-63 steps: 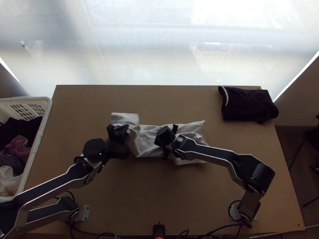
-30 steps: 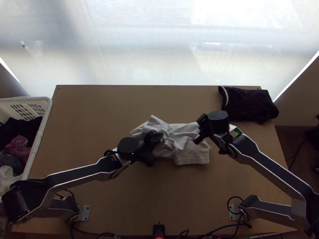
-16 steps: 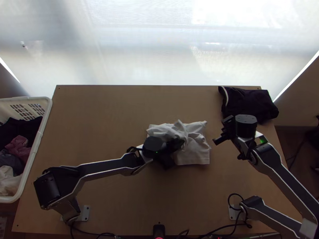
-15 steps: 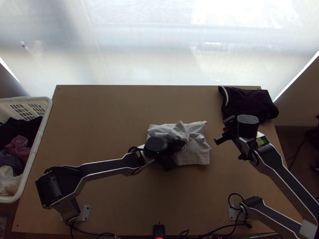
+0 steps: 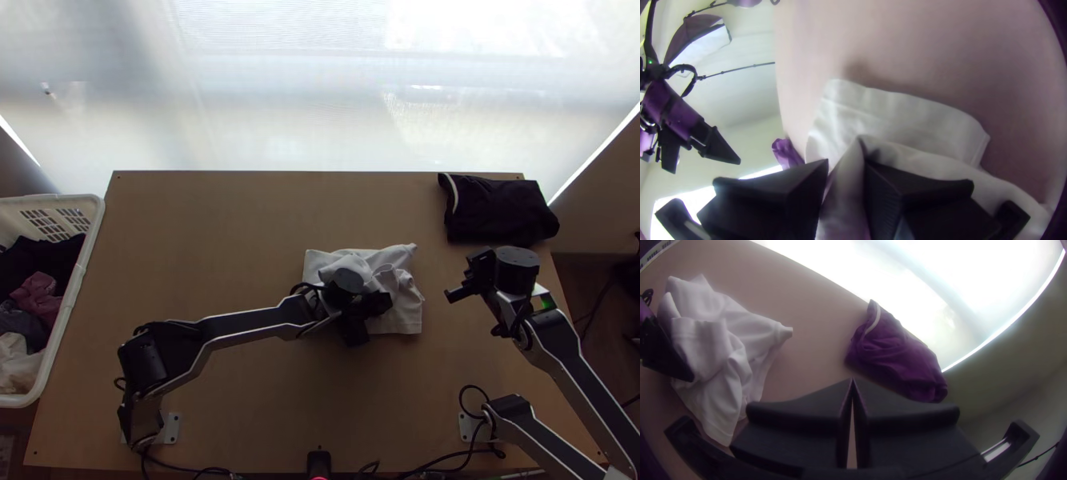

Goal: Fold the t-shirt

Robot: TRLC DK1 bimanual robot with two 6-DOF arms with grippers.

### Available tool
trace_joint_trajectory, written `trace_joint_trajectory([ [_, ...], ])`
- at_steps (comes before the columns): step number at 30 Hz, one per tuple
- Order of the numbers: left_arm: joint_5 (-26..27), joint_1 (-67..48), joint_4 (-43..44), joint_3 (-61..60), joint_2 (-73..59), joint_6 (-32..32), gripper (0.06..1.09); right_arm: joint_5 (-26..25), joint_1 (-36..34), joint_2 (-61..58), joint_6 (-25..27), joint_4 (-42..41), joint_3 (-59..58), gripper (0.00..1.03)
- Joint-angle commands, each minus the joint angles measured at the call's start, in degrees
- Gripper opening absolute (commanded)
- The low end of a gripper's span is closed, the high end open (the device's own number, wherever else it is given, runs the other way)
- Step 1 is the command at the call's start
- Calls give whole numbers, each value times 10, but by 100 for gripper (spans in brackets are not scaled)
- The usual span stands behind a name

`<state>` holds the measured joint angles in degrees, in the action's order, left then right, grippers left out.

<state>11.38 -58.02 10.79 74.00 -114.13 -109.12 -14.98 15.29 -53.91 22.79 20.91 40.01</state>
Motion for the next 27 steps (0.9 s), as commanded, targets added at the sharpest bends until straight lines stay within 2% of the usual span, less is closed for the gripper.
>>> trace_joint_trajectory([
  [1,14,0,-38,44,-44,-6,60,2,-7,28,-6,5,-28,3],
  [2,13,1,-37,49,-50,-7,80,2,-7,29,-6,5,-30,3],
  [3,12,3,-38,54,-54,-7,96,2,-7,33,-6,6,-30,3],
  [4,13,5,-46,58,-54,-7,105,2,-7,35,-6,9,-30,3],
  [15,14,26,-147,81,9,5,104,2,-1,49,-11,20,-31,3],
  [17,13,25,-171,83,29,23,104,2,6,49,-15,20,-31,3],
  [27,-16,-10,-390,150,95,198,104,2,24,48,-26,23,-30,3],
])
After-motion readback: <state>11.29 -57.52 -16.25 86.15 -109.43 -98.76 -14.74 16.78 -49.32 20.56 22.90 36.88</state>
